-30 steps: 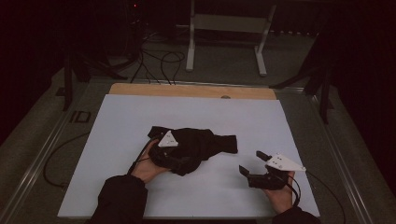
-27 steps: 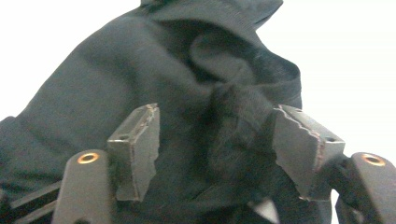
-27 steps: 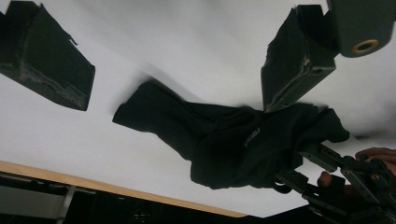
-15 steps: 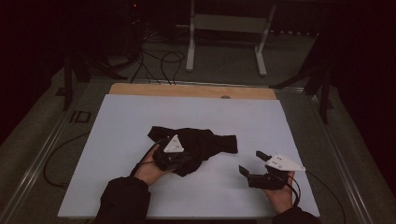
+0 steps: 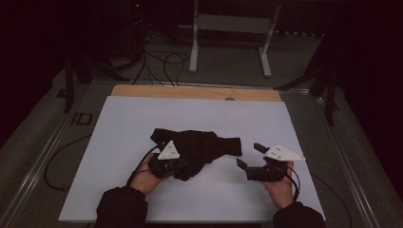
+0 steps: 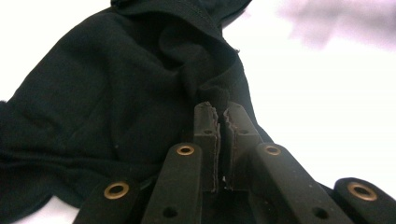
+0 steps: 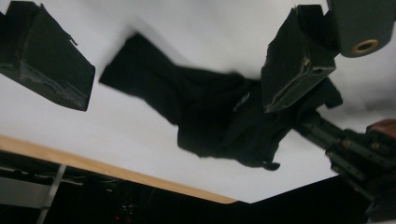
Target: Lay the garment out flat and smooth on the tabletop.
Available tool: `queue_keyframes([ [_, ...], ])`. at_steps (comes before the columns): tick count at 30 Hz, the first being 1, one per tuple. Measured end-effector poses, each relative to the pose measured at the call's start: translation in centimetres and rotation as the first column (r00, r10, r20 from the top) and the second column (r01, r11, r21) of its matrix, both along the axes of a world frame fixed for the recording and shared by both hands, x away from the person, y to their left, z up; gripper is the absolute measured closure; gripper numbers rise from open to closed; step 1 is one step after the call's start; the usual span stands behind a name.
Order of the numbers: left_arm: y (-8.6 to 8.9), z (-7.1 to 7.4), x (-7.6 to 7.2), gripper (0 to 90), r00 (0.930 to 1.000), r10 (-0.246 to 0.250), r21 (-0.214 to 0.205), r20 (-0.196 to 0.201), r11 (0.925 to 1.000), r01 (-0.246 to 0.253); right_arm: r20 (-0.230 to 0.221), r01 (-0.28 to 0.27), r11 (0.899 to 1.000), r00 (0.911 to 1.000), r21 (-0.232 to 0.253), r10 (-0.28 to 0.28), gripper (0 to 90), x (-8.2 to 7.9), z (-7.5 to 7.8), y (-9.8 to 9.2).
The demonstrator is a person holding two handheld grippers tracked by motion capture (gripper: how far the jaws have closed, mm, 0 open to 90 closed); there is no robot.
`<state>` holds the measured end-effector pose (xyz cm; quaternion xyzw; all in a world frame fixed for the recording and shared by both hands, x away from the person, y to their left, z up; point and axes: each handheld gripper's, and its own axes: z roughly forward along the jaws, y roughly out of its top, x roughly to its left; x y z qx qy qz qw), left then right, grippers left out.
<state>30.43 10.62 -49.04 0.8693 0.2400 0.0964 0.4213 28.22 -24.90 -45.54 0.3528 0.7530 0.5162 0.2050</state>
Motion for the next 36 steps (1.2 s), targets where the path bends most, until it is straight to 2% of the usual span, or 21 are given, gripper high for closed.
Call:
queue_keyframes([
  [5,0.5,0.1,-0.3,85.2,0.9998,0.017,-0.017,0.006,0.9997,-0.017,0.003,-0.040,0.999,0.9992,0.008,0.040,10.1,2.4,0.9,1.8],
  [10,0.9,0.2,-0.3,85.2,0.9994,0.034,-0.035,0.008,0.9988,-0.034,-0.029,-0.063,0.998,0.9975,0.032,0.064,10.1,5.2,0.9,3.4],
  [13,1.2,0.4,-0.3,85.2,0.9991,0.040,-0.041,0.013,0.9984,-0.039,-0.079,-0.062,0.998,0.9949,0.009,0.063,10.1,6.6,0.7,4.3],
  [18,1.6,0.6,-0.2,85.1,0.9982,0.057,-0.052,0.019,0.9970,-0.056,-0.104,-0.071,0.997,0.9923,-0.026,0.068,10.6,8.4,1.0,5.9],
  [23,2.0,0.7,-0.2,85.1,0.9973,0.071,-0.065,0.019,0.9954,-0.070,-0.159,-0.058,0.997,0.9859,-0.041,0.051,14.6,10.5,0.6,7.2],
  [27,2.2,0.6,-0.1,85.1,0.9971,0.075,-0.072,0.014,0.9947,-0.074,-0.217,-0.060,0.996,0.9752,-0.067,0.044,20.1,12.0,-0.7,7.9],
  [31,2.2,0.5,0.0,85.1,0.9969,0.078,-0.072,0.011,0.9945,-0.077,-0.280,-0.038,0.995,0.9600,-0.090,0.011,31.4,13.1,-2.3,8.1],
  [35,2.2,0.4,0.0,85.1,0.9969,0.078,-0.071,0.008,0.9944,-0.077,-0.334,-0.029,0.999,0.9426,-0.045,0.012,38.4,13.8,-3.2,8.1],
  [36,2.2,0.3,0.0,85.1,0.9970,0.076,-0.070,0.007,0.9946,-0.076,-0.354,-0.028,0.999,0.9353,-0.027,0.017,38.7,14.1,-3.4,8.0],
])
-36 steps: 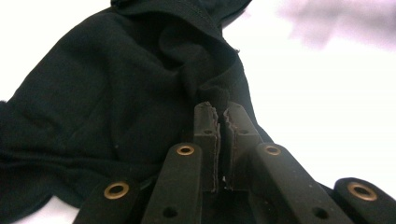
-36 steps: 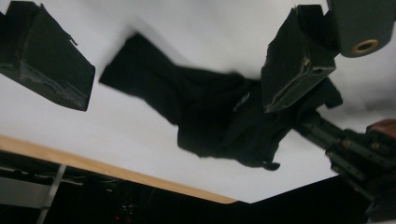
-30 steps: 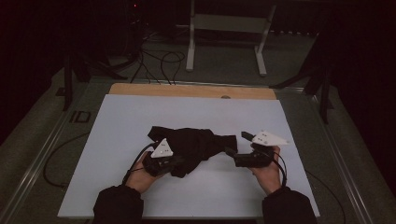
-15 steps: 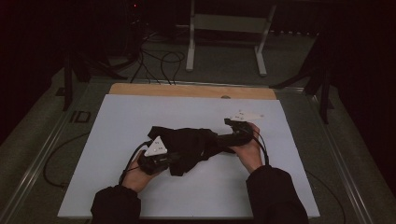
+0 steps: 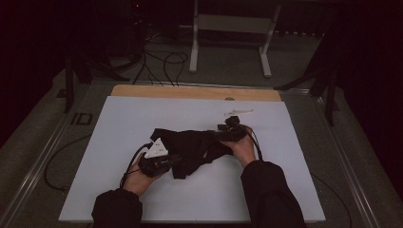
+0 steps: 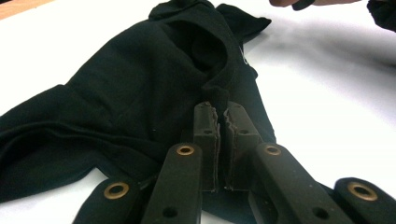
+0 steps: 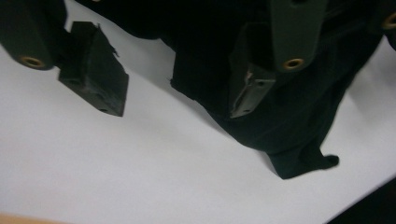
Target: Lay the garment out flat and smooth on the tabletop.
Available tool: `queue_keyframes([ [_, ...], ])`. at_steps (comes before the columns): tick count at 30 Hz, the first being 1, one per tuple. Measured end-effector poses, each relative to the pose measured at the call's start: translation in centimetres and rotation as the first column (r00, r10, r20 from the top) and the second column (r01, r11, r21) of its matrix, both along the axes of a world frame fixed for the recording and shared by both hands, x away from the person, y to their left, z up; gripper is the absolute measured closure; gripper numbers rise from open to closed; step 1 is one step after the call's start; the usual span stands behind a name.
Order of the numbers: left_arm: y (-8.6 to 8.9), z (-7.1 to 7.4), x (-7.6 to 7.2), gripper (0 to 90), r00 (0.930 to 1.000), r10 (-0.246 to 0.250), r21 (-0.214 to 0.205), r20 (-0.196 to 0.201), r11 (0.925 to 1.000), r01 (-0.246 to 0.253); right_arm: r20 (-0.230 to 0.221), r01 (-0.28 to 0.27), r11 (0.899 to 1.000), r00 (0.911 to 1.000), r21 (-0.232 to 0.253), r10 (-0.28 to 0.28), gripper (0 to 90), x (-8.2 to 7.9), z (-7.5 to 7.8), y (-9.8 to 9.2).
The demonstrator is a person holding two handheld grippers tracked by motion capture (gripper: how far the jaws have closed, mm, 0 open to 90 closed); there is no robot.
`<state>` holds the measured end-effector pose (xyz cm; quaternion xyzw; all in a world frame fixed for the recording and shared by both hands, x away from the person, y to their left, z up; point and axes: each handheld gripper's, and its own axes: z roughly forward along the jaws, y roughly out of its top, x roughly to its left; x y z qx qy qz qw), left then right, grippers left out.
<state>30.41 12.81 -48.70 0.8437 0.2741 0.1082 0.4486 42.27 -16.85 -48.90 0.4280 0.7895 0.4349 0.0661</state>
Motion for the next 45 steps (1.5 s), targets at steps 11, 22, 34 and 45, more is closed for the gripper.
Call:
queue_keyframes([
  [11,0.1,-0.1,0.0,85.1,1.0000,0.003,0.001,-0.001,1.0000,-0.003,0.003,-0.040,0.997,0.9992,0.060,0.040,79.8,-1.2,1.0,-0.2],
  [22,0.8,-0.1,0.2,85.1,0.9993,0.037,-0.003,-0.002,0.9993,-0.037,0.137,-0.189,0.973,0.9689,-0.129,0.206,79.5,-8.7,2.2,-1.1],
  [34,0.8,-0.2,0.2,85.1,0.9989,0.047,0.001,0.000,0.9989,-0.047,0.091,-0.257,0.935,0.9538,-0.245,0.286,59.8,-10.3,-0.5,-1.9],
  [45,0.9,-0.2,0.2,85.1,0.9987,0.051,0.000,-0.001,0.9987,-0.051,0.079,-0.319,0.896,0.9301,-0.307,0.359,49.9,-10.6,-1.1,-0.6],
])
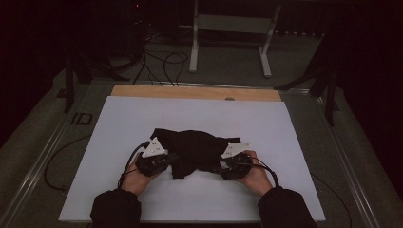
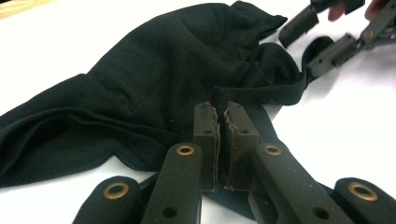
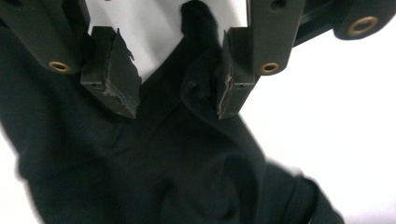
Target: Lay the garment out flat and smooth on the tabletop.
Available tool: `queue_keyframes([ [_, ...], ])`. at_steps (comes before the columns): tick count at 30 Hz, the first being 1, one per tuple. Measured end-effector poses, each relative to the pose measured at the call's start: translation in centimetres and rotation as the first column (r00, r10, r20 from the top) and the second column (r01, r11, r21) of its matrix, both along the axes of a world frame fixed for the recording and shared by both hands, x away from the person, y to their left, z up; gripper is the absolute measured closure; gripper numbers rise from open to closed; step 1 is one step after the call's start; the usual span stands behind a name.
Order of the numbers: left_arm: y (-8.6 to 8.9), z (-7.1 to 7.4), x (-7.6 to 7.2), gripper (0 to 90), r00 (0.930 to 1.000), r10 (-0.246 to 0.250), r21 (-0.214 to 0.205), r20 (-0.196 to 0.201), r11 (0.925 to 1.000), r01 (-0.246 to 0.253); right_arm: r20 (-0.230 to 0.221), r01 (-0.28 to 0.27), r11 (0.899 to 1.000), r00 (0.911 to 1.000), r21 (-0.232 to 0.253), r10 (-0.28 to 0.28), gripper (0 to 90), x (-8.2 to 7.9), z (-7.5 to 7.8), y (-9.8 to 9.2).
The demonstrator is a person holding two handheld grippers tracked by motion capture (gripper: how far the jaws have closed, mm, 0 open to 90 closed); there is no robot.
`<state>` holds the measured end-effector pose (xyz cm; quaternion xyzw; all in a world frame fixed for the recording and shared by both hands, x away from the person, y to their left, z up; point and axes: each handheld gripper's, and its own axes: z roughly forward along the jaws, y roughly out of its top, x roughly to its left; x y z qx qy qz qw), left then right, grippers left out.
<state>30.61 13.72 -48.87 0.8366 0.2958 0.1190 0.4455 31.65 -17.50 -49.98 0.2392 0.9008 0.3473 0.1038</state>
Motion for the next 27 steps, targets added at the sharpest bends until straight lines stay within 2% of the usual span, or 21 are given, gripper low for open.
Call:
queue_keyframes([
  [5,0.1,-0.1,0.0,85.1,1.0000,0.003,0.001,-0.001,1.0000,-0.003,-0.020,-0.021,1.000,0.9996,0.002,0.021,54.0,-0.9,-0.2,-1.1],
  [7,0.0,-0.1,0.0,85.1,1.0000,0.003,-0.001,-0.001,1.0000,-0.003,-0.002,-0.028,1.000,0.9996,0.000,0.028,55.9,-1.0,-0.5,-1.4],
  [8,0.0,-0.1,0.1,85.1,1.0000,0.000,0.002,-0.001,1.0000,0.000,-0.010,-0.026,1.000,0.9996,0.011,0.026,57.6,-1.2,-0.7,-1.7],
  [9,0.0,-0.1,0.1,85.1,1.0000,0.001,0.004,-0.002,1.0000,-0.001,-0.038,-0.030,0.999,0.9988,0.016,0.030,58.7,-1.2,-1.3,-2.0],
  [11,-0.1,-0.2,0.1,85.1,1.0000,0.000,0.008,-0.002,1.0000,0.000,-0.037,-0.031,0.999,0.9988,0.010,0.032,60.3,-1.2,-1.3,-2.1],
  [14,-0.1,-0.1,0.1,85.1,1.0000,0.002,0.005,-0.004,1.0000,-0.002,-0.013,-0.046,0.998,0.9988,0.032,0.047,62.8,-1.2,-1.0,-1.9],
  [16,0.0,-0.1,0.1,85.1,1.0000,0.004,0.003,-0.003,1.0000,-0.004,-0.025,-0.042,0.999,0.9988,0.012,0.043,68.3,-1.4,-1.1,-1.6],
  [18,0.1,-0.1,0.1,85.1,1.0000,0.003,0.004,-0.001,1.0000,-0.003,-0.011,-0.057,0.998,0.9983,-0.011,0.057,77.9,-1.5,-1.3,-1.6],
  [20,0.1,0.0,0.0,85.2,1.0000,0.004,0.003,0.003,1.0000,-0.004,0.000,-0.055,0.998,0.9985,0.008,0.055,84.7,-1.6,-0.8,-1.7],
  [22,0.2,0.3,-0.1,85.2,0.9999,0.011,-0.002,0.007,0.9999,-0.011,0.017,-0.034,0.999,0.9993,0.010,0.034,85.4,-1.8,-0.2,-1.8],
  [27,0.4,1.8,-0.1,85.3,0.9987,0.018,-0.007,0.047,0.9998,-0.018,0.100,0.000,1.000,0.9950,0.014,-0.001,85.8,-2.0,2.6,-2.4],
])
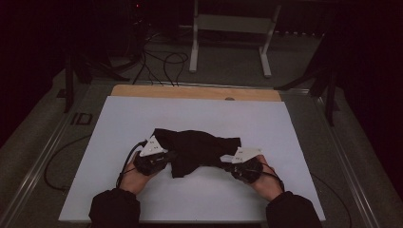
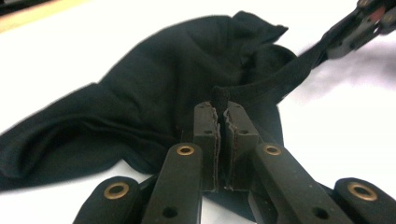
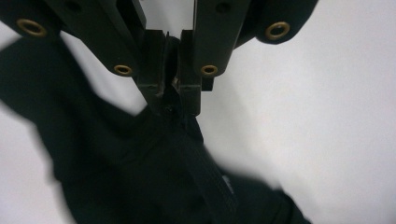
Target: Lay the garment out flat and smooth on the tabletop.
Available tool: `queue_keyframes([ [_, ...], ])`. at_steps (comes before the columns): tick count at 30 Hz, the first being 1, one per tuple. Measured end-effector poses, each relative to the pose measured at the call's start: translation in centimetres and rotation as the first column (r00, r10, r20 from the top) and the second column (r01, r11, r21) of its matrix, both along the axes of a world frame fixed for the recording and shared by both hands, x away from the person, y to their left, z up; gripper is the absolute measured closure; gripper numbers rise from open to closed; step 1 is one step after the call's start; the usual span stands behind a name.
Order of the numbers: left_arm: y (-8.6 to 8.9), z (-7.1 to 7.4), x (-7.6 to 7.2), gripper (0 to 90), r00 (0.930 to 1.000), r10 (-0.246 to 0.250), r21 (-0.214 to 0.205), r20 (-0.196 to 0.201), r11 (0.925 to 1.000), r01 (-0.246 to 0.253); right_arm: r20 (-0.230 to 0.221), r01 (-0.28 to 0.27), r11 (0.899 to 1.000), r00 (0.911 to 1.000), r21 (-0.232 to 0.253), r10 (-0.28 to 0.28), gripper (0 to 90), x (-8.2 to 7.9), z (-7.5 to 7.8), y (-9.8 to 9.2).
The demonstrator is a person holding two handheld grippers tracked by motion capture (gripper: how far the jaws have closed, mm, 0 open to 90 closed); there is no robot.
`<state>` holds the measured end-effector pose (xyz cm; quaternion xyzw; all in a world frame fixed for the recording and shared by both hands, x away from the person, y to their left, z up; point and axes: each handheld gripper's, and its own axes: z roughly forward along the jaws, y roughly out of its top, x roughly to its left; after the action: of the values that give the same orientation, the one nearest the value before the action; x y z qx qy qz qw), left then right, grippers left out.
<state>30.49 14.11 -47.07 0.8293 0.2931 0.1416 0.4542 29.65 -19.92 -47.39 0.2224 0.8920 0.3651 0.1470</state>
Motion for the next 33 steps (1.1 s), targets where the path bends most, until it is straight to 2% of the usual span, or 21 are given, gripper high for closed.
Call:
queue_keyframes([
  [6,0.5,3.9,0.7,85.6,0.9956,0.023,-0.002,0.091,0.9997,-0.023,0.095,0.052,0.998,0.9939,0.030,-0.055,86.1,1.3,5.0,0.0],
  [10,1.0,7.3,1.5,85.7,0.9849,0.048,-0.009,0.166,0.9988,-0.048,0.146,0.072,0.997,0.9862,0.039,-0.077,86.2,2.4,8.0,0.7],
  [13,1.2,9.3,2.4,85.8,0.9758,0.065,-0.006,0.209,0.9979,-0.065,0.183,0.093,0.995,0.9780,0.045,-0.100,86.2,3.5,10.1,1.2],
  [22,1.5,13.4,5.0,86.0,0.9511,0.117,-0.028,0.286,0.9931,-0.114,0.262,0.131,0.989,0.9540,0.075,-0.146,86.3,6.3,15.5,1.9],
  [23,1.5,13.4,5.0,86.0,0.9511,0.117,-0.028,0.286,0.9931,-0.114,0.262,0.131,0.989,0.9540,0.075,-0.146,86.3,6.3,15.5,1.9],
  [25,1.4,14.6,6.0,86.0,0.9421,0.138,-0.039,0.305,0.9904,-0.133,0.278,0.141,0.987,0.9475,0.078,-0.157,86.3,7.2,16.7,2.1],
  [26,1.4,14.6,6.0,86.0,0.9421,0.138,-0.039,0.305,0.9904,-0.133,0.278,0.141,0.987,0.9475,0.078,-0.157,86.3,7.2,16.7,2.1],
  [27,1.1,15.3,6.6,86.0,0.9365,0.151,-0.040,0.317,0.9886,-0.145,0.287,0.142,0.987,0.9446,0.077,-0.158,86.2,7.6,17.2,2.1],
  [30,0.9,16.2,7.6,86.0,0.9323,0.161,-0.033,0.324,0.9868,-0.158,0.299,0.154,0.985,0.9392,0.073,-0.169,86.3,9.2,18.3,2.1],
  [31,0.9,16.2,7.6,86.0,0.9323,0.161,-0.033,0.324,0.9868,-0.158,0.299,0.154,0.985,0.9392,0.073,-0.169,86.3,9.2,18.3,2.1],
  [33,0.6,17.1,8.5,86.0,0.9290,0.163,-0.010,0.332,0.9855,-0.170,0.302,0.166,0.984,0.9367,0.063,-0.177,86.3,10.2,18.9,2.1],
])
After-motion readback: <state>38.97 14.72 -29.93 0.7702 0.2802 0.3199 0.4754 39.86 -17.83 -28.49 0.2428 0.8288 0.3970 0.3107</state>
